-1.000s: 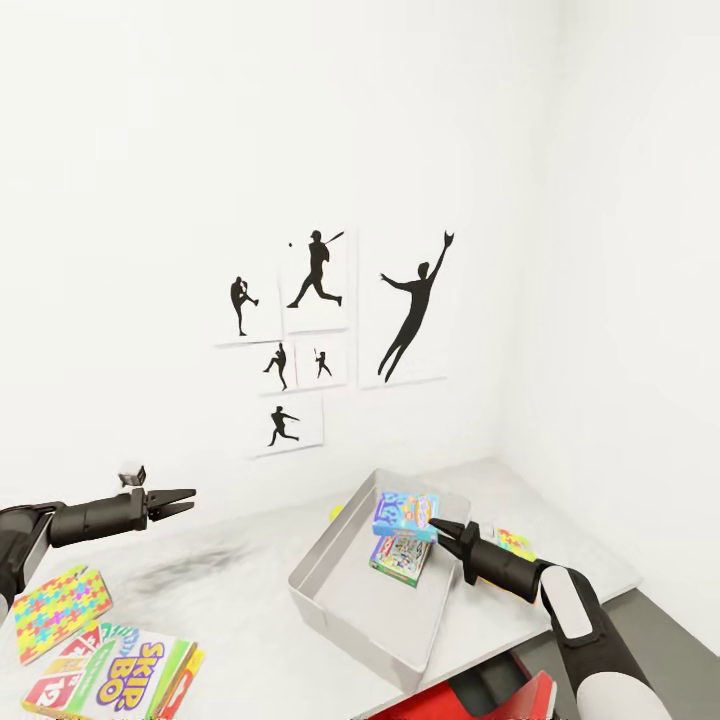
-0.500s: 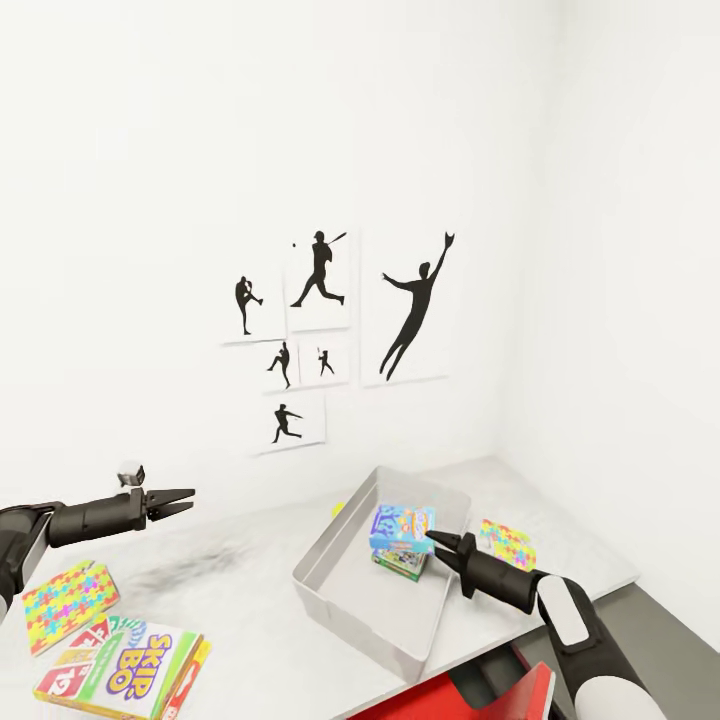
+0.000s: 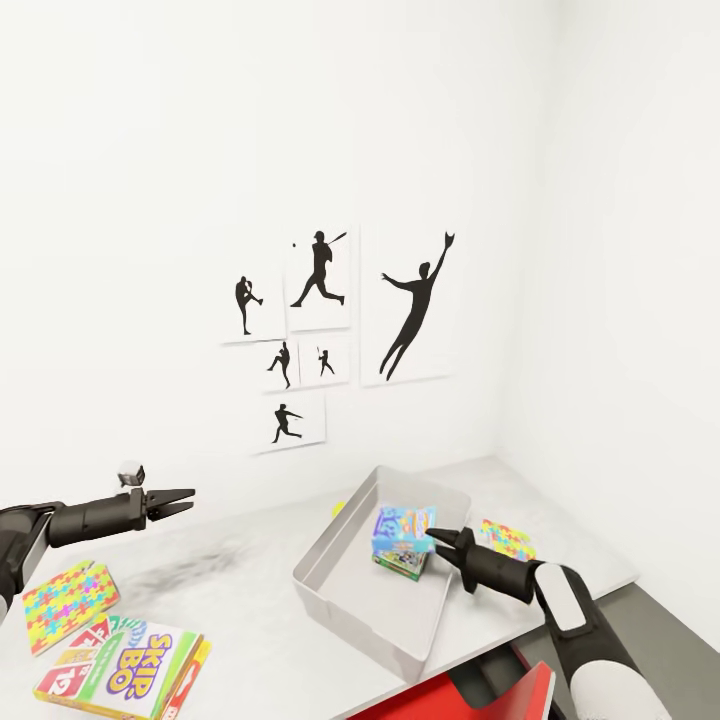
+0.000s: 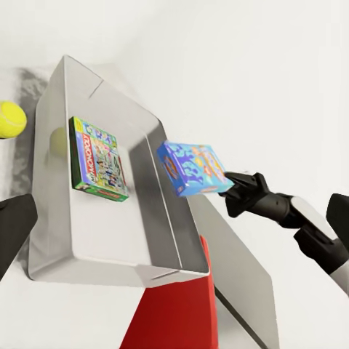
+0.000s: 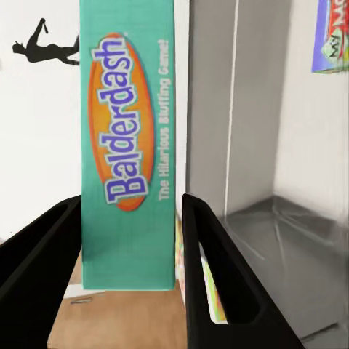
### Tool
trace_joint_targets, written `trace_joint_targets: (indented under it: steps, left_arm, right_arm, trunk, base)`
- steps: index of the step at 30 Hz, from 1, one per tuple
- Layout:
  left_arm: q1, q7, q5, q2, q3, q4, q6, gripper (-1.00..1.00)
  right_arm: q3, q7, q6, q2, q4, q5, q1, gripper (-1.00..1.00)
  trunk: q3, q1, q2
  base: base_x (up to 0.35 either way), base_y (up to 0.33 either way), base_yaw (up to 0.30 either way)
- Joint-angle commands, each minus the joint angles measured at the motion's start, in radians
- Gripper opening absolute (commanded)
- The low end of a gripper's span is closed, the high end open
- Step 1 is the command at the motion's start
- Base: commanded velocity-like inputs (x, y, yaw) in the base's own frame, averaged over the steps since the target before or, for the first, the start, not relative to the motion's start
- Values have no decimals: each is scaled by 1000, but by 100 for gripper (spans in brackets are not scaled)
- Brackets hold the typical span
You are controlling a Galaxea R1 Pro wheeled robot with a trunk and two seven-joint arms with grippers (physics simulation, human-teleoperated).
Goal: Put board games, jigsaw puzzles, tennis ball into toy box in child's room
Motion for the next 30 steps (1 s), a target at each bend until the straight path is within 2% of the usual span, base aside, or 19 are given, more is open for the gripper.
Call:
trace_joint_targets:
  steps: [1, 3, 12, 21, 30]
  left_arm:
    - [0, -6, -5, -1, 2, 0, 11, 100]
    - [0, -6, -5, -1, 1, 0, 11, 100]
    - [0, -6, -5, -3, 1, 0, 11, 100]
    - [0, -6, -4, -3, 1, 0, 11, 100]
    - [0, -6, -4, -3, 1, 0, 11, 100]
  right_arm:
    - [-4, -1, 5, 1, 0, 6, -2, -100]
    - [-5, -63, 5, 1, 0, 5, -22, -100]
    - [-6, -245, 6, 6, 0, 3, -93, -100]
    - [-6, -438, 9, 51, 0, -19, -140, -100]
    - [-5, -556, 9, 85, 0, -54, -145, -100]
  trunk:
    - [0, 0, -1]
    - [0, 0, -1]
    - [0, 0, -1]
    - [0, 0, -1]
    - [0, 0, -1]
  base:
    - [0, 0, 0]
    - [0, 0, 0]
    - [0, 0, 0]
    - [0, 0, 0]
    - [0, 0, 0]
